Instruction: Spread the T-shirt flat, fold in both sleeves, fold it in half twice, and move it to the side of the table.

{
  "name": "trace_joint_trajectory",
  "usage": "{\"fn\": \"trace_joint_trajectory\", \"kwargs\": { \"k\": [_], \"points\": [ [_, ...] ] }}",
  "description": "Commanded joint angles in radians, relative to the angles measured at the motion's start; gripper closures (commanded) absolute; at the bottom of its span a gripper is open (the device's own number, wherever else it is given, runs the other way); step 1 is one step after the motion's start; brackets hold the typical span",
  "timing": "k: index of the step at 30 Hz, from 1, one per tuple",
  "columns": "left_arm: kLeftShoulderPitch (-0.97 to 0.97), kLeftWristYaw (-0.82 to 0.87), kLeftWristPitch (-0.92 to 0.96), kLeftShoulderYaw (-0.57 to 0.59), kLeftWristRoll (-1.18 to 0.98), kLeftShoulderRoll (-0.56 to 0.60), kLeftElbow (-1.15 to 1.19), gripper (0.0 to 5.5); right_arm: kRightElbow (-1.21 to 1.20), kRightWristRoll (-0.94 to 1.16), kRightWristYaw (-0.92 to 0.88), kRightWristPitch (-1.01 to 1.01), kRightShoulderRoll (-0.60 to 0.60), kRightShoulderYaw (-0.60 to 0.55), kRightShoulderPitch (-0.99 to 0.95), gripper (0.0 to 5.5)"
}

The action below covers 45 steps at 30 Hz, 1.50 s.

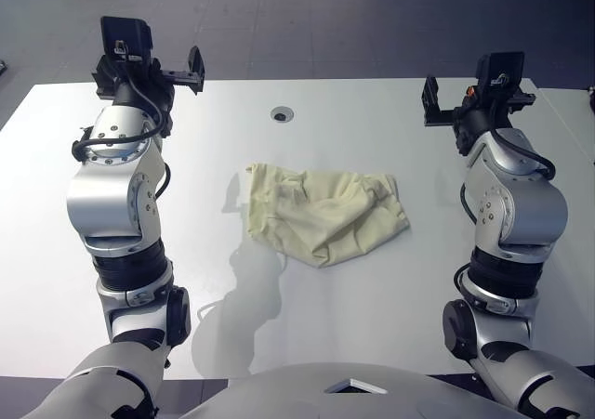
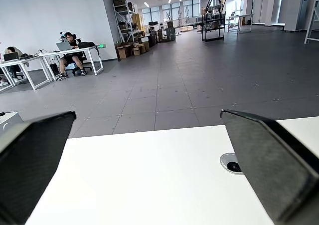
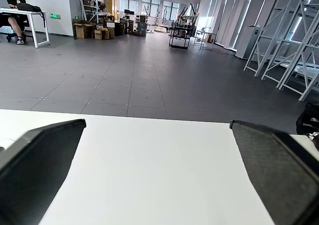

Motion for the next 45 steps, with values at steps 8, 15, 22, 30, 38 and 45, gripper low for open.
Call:
{"fn": "trace_joint_trajectory", "kwargs": {
  "k": [8,15,22,30,38,45],
  "points": [
    [0.007,-0.136,-0.046,-0.064,-0.05,0.037,0.058,0.1,0.005,-0.001,0.008,0.006,-0.01,0.007,-0.037,0.13],
    [-0.143,-0.751,-0.392,-0.37,-0.051,0.233,0.566,0.1,-0.016,-0.006,-0.012,0.008,-0.002,-0.007,-0.017,0.13],
    [-0.308,-1.152,-0.695,-0.544,0.016,0.197,0.988,0.1,-0.025,-0.008,-0.03,0.0,0.006,-0.023,-0.007,0.13],
    [-0.369,-1.241,-0.977,-0.642,0.16,0.121,1.275,0.1,-0.024,-0.01,-0.044,-0.015,0.022,-0.019,-0.006,0.13],
    [-0.347,-1.283,-1.046,-0.635,0.192,0.094,1.316,1.12,-0.018,-0.013,-0.046,-0.025,0.024,-0.016,-0.002,0.1],
    [-0.32,-1.333,-1.062,-0.646,0.205,0.109,1.261,2.26,-0.022,-0.014,-0.047,-0.022,0.027,-0.011,0.002,0.1]
  ]
}}
